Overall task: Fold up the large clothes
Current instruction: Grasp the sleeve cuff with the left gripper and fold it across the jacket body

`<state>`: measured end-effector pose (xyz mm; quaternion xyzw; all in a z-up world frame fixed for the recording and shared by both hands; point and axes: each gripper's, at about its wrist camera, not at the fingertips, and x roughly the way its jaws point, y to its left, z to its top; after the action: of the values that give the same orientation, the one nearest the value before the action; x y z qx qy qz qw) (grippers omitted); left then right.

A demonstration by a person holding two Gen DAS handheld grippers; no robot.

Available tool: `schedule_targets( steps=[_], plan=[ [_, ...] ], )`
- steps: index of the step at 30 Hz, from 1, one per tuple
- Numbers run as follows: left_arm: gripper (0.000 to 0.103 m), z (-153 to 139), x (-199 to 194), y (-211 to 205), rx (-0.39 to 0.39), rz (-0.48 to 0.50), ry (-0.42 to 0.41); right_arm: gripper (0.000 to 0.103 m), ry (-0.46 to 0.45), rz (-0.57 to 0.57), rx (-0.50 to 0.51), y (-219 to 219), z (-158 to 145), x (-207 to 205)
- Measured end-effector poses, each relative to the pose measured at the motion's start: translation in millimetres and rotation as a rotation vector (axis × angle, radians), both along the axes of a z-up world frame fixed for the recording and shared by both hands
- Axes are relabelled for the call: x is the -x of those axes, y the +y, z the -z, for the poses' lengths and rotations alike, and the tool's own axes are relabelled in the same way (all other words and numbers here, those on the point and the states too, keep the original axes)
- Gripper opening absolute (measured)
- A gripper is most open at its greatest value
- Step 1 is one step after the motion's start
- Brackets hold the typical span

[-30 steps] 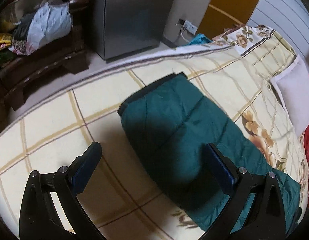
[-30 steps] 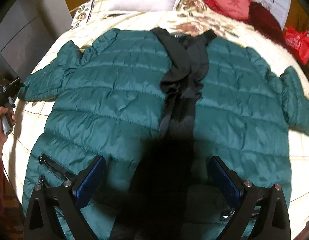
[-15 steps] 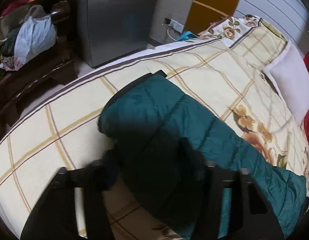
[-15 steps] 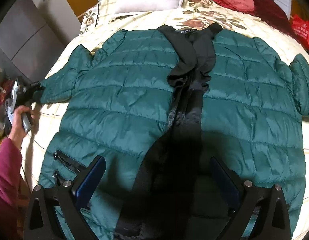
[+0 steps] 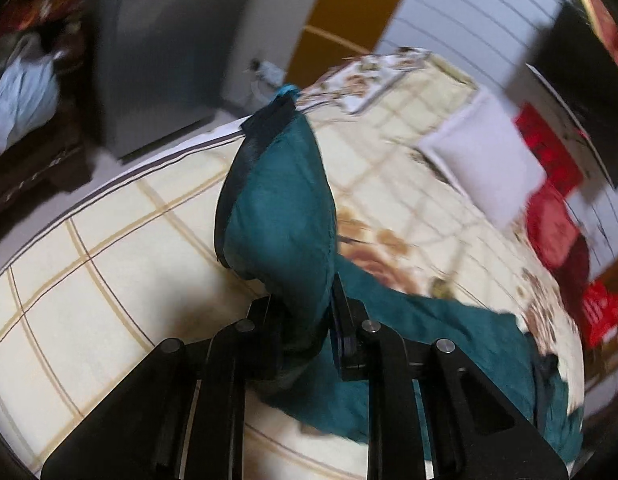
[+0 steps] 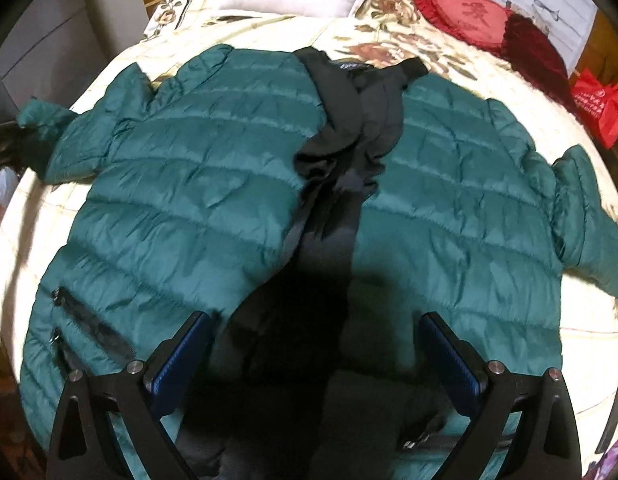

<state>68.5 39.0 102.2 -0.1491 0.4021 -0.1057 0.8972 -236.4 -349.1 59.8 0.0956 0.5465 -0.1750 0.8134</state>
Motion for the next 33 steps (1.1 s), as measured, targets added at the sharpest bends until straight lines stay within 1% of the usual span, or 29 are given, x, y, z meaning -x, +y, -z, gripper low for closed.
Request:
schedule_targets(
  steps=[3, 8, 10, 14, 18, 20, 22, 24, 26, 30, 33],
  plan=[
    [0.017, -15.5, 24.0, -22.2, 0.003, 0.069, -0.029, 0.103, -0.003, 0.027, -0.024, -5.8, 7.0, 2.7],
    [0.017, -37.7, 59.3, -61.4, 0.000, 0.177, -0.063, 0.103, -0.024, 0.068, -0.008, -10.6, 11.3, 14.9],
    [0.017, -45.5, 72.7, -78.2, -0.003, 0.223, -0.076, 0.103, -0.028, 0.080, -0.017, -12.8, 14.9, 19.7],
    [0.017, -54.4, 96.3, -112.8, -0.006, 0.298, -0.083, 0.103, -0.042, 0.091, -0.033, -15.1, 20.7, 21.2],
    [0.017, -52.1, 114.6, -147.2, -0.016, 0.351, -0.068, 0.103, -0.058, 0.084, -0.024, -14.7, 27.0, 19.0],
    [0.017, -49.3, 122.4, -160.9, -0.015, 0.370, -0.053, 0.103, -0.041, 0.063, -0.024, -13.8, 25.8, 17.7],
    [0.017, -46.5, 127.6, -173.0, -0.024, 0.387, -0.050, 0.103, -0.049, 0.073, -0.054, -16.6, 20.7, 21.4],
    [0.017, -44.2, 135.6, -186.0, -0.033, 0.407, -0.049, 0.103, -0.100, 0.103, -0.104, -22.9, 11.5, 30.9],
    [0.017, -43.3, 142.8, -196.6, -0.038, 0.429, -0.047, 0.103, -0.128, 0.127, -0.137, -29.7, 6.1, 39.0],
    [0.017, -40.1, 152.6, -217.1, -0.065, 0.466, -0.048, 0.103, -0.135, 0.164, -0.175, -43.3, 1.1, 53.4],
    [0.017, -31.5, 152.7, -228.7, -0.074, 0.481, -0.022, 0.103, -0.145, 0.172, -0.199, -47.5, -2.9, 64.0]
  ],
)
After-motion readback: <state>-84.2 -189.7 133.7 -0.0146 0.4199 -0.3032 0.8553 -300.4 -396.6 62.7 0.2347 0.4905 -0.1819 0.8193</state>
